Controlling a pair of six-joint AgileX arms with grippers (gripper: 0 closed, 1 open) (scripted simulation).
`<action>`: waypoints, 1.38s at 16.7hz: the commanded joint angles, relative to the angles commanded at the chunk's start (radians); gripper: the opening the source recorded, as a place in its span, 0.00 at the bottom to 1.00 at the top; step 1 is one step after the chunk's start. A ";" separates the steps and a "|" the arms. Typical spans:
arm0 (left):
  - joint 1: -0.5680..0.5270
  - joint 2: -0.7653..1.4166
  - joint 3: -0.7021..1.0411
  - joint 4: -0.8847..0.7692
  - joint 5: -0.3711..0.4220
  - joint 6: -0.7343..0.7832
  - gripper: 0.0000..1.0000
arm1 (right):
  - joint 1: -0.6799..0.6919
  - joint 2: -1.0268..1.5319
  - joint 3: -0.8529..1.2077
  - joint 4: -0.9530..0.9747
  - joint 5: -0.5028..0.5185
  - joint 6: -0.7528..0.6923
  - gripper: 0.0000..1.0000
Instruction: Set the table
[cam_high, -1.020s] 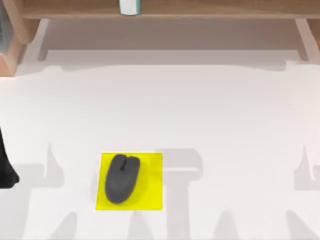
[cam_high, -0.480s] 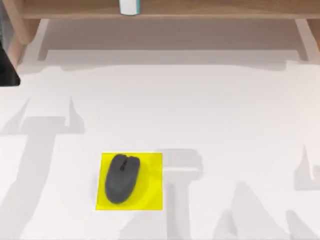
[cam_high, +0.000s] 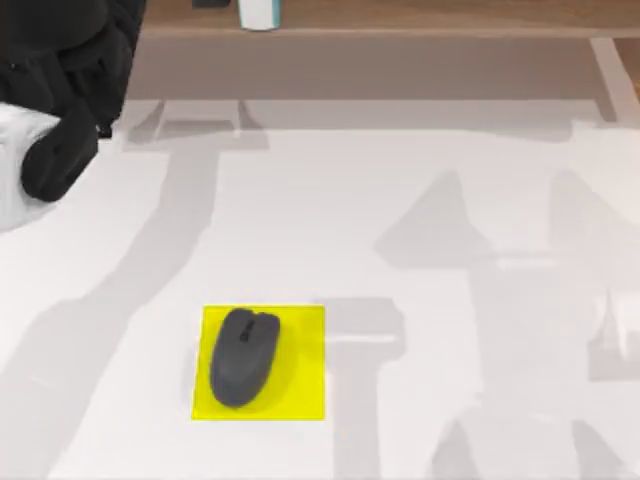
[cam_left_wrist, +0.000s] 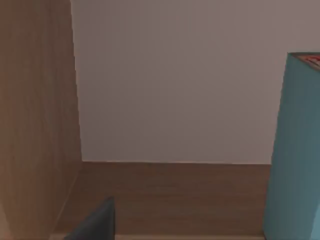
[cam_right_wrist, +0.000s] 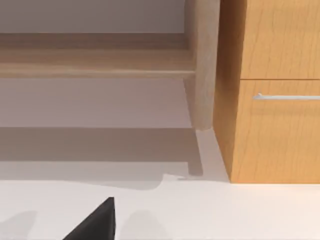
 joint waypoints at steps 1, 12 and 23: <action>-0.022 0.095 0.054 0.034 -0.020 0.000 1.00 | 0.000 0.000 0.000 0.000 0.000 0.000 1.00; -0.120 0.491 0.297 0.186 -0.113 0.001 1.00 | 0.000 0.000 0.000 0.000 0.000 0.000 1.00; -0.100 0.548 0.390 0.149 -0.092 0.000 1.00 | 0.000 0.000 0.000 0.000 0.000 0.000 1.00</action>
